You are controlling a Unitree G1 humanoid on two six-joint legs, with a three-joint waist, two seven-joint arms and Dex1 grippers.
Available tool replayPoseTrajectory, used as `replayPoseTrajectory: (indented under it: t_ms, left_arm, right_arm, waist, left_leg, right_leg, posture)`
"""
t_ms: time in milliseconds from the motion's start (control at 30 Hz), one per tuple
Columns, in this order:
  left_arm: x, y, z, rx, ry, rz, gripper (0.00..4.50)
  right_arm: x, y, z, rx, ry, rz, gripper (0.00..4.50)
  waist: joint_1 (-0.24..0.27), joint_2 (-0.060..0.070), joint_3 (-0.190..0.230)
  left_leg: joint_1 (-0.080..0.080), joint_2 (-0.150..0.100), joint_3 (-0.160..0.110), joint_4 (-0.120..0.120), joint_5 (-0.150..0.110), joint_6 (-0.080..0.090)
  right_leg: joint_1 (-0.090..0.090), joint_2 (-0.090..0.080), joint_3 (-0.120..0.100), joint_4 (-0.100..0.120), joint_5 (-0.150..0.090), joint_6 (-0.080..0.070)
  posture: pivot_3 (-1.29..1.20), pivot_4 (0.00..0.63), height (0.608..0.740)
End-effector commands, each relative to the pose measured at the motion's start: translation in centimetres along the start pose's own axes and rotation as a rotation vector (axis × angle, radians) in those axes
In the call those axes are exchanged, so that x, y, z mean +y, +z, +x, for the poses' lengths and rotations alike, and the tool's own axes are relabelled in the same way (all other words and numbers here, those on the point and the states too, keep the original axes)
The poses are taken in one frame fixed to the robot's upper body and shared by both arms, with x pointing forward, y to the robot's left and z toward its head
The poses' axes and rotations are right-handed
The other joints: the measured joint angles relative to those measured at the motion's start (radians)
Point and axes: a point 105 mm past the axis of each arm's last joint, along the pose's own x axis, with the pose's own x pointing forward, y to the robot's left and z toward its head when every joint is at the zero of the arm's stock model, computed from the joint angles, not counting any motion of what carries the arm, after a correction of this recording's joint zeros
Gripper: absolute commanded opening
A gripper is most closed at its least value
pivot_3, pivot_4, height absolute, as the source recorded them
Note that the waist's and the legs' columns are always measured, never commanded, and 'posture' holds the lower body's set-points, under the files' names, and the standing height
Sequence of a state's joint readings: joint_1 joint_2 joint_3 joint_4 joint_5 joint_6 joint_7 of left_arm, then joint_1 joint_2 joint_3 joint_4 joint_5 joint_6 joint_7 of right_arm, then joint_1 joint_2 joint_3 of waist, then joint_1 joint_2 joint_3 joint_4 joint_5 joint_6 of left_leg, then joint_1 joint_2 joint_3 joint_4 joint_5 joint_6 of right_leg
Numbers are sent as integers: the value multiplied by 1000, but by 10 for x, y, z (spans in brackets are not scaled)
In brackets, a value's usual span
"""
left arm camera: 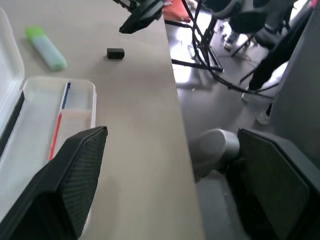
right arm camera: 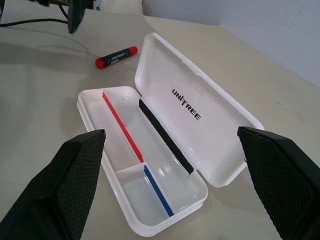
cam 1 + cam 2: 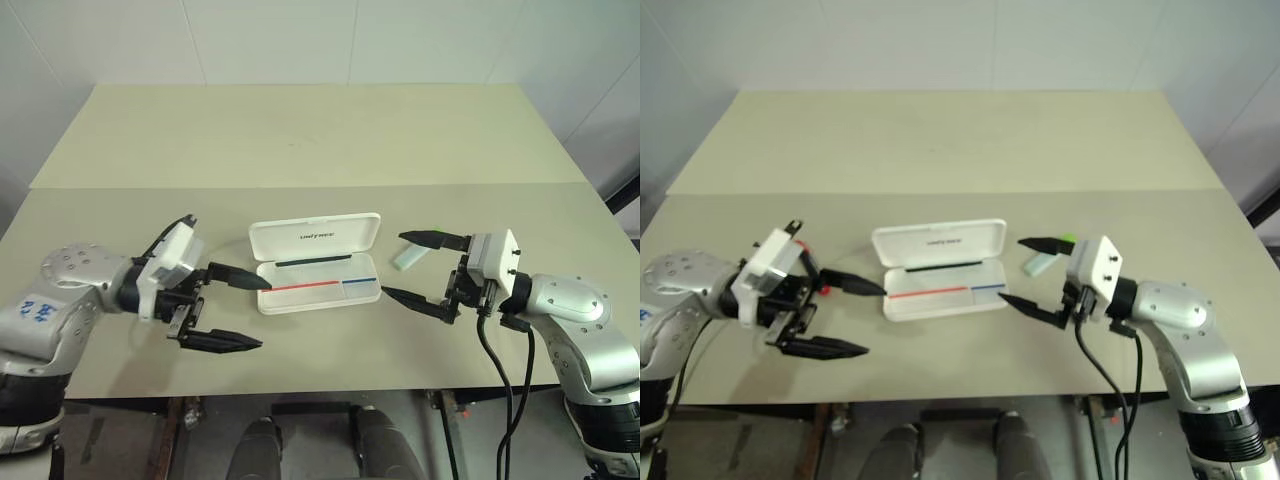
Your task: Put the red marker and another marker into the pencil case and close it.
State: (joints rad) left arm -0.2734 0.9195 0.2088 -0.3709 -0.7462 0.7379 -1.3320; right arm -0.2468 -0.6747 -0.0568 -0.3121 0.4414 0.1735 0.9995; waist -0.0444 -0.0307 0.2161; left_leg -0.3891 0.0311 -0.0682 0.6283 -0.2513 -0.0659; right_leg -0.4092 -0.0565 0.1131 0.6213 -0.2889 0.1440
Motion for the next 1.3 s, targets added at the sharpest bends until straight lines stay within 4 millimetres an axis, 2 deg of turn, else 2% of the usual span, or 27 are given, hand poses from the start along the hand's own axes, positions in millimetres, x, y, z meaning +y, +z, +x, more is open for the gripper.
replayPoseTrajectory:
  t_ms: [33, 100, 300, 333, 400, 500, 633, 833, 900, 1067, 1300]
  left_arm:
    - [-16, 15, -9, -83, 61, -47, 4473]
    - [-21, 15, -14, -113, 117, -79, 4473]
    - [-28, 4, -35, -229, 478, -98, 4473]
    - [-28, 2, -39, -238, 532, -92, 4473]
    - [-28, -4, -49, -267, 653, -103, 4473]
    - [-27, -13, -57, -242, 762, -89, 4473]
    - [-15, -27, -64, -193, 926, -71, 4473]
    - [3, -49, -61, -113, 1123, -102, 4473]
    - [8, -56, -68, -106, 1229, -127, 4473]
    - [16, -60, -80, -156, 1450, -147, 4473]
    - [38, -62, -67, -182, 1599, -211, 4473]
  right_arm:
    - [0, 9, 1, -37, 27, -29, 4500]
    - [-1, 9, 3, -40, 36, -26, 4500]
    - [-4, 16, 11, -87, 63, -35, 4500]
    - [-3, 18, 12, -95, 74, -35, 4500]
    - [4, 26, 14, -125, 129, -36, 4500]
    - [11, 36, 14, -148, 185, -42, 4500]
    - [21, 50, 13, -160, 276, -62, 4500]
    - [24, 50, 13, -150, 286, -56, 4500]
    - [25, 49, 13, -148, 284, -48, 4500]
    - [27, 45, 12, -138, 270, -36, 4500]
    - [27, 46, 15, -142, 255, -33, 4500]
  waist:
    - [-4, 0, 0]
    - [-8, 0, 0]
    - [-12, 0, 0]
    - [-12, 0, 0]
    - [-11, 0, 0]
    - [-7, -1, 0]
    - [-8, -1, 0]
    - [-9, -2, -1]
    - [-9, -2, -1]
    - [-8, -3, -1]
    - [-2, -4, -2]
  left_leg:
    - [0, 0, 0, 0, 0, 0]
    - [0, 0, 0, 0, 0, 0]
    - [1, 0, 0, 0, 0, 0]
    - [1, 0, 0, 0, 0, 0]
    - [1, 0, 0, 1, 0, 0]
    - [2, 0, 0, 2, 0, 0]
    - [2, -1, 1, 2, 0, 0]
    - [2, 0, 1, 2, 0, 0]
    - [2, 0, 1, 2, 0, -1]
    - [2, 0, 0, 1, 0, -1]
    - [2, -1, 0, 4, 0, -1]
  right_leg:
    - [0, 0, 0, 0, 0, 0]
    - [0, 0, 0, 0, 0, 0]
    - [1, -1, 0, 1, -1, -2]
    - [1, -1, 0, 0, -2, -3]
    - [1, -1, 0, 0, -8, -15]
    - [1, -1, 0, 0, -8, -15]
    - [2, -1, 1, -2, -8, -16]
    - [4, -1, 1, -4, -8, -16]
    - [3, -1, 1, -5, -8, -15]
    - [3, -1, 1, -4, -8, -15]
    - [5, -1, 1, -4, -7, -13]
  posture:
    - [0, 150, 740]
    - [0, 150, 740]
    - [0, 150, 740]
    - [0, 150, 740]
    - [0, 150, 740]
    - [0, 150, 740]
    - [0, 150, 740]
    - [0, 150, 740]
    - [0, 150, 740]
    - [0, 150, 740]
    - [0, 150, 740]
